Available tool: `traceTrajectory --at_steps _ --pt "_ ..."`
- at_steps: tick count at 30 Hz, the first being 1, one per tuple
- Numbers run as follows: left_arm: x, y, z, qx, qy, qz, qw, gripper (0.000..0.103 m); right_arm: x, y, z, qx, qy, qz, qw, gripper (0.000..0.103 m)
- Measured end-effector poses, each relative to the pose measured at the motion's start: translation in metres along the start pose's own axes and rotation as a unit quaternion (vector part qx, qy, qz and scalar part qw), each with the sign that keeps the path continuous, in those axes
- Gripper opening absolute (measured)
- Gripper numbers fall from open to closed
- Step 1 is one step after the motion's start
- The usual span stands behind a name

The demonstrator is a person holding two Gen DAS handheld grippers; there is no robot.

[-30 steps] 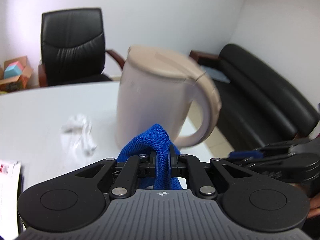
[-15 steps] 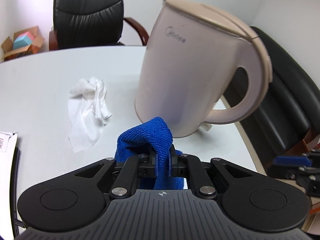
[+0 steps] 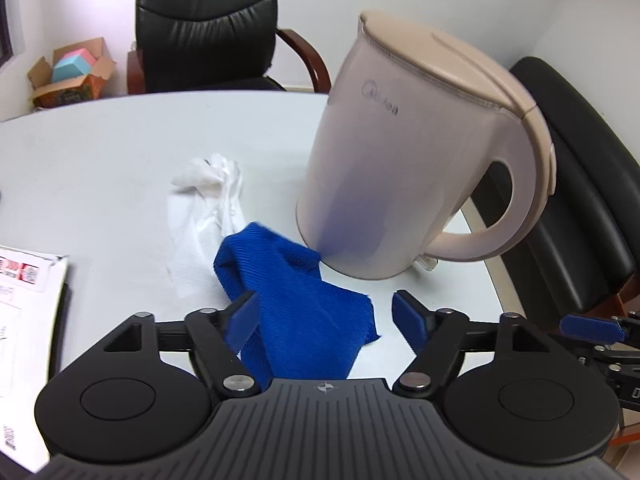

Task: Clean container

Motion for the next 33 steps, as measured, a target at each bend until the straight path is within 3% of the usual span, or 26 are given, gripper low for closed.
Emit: traceTrajectory --at_steps 2,4,8,13,24,33 --pt "-0.003 -0.003 -0.009 -0.006 -0.005 -0.002 1.0000 0.087 -0.003 0.000 -0.001 0.009 -0.009 -0.007 1.000 0.059" --pt "-0.007 -0.007 -0.020 -0.014 -0.010 0.001 0.9999 0.092 -0.006 0.000 -0.002 0.019 -0.015 -0.014 1.000 0.075" --pt "-0.015 -0.018 -0.036 -0.030 -0.018 0.021 0.9992 0.103 -0.012 0.000 -0.004 0.025 -0.024 -0.020 0.999 0.086" --pt "-0.020 -0.025 -0.047 -0.053 -0.022 0.013 0.9983 0.103 -0.017 0.002 -0.004 0.028 -0.030 -0.022 0.999 0.095" --pt "-0.016 -0.028 -0.056 -0.108 -0.023 0.033 0.9934 0.103 -0.026 0.004 -0.002 0.039 -0.051 -0.021 0.998 0.102" --pt "-0.013 -0.021 -0.061 -0.111 -0.029 0.021 0.9931 0.103 -0.032 0.017 0.000 0.030 -0.060 -0.037 0.997 0.103"
Point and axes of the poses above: each gripper's, at about its wrist camera, not at the fingertips, and z roughly the way its jaws point, y to its left, x to its underside, the point moved 6 cm from there along z, roughly the way its jaws point, and after that the axes turned 15 degrees about x, right-handed, at the moved point
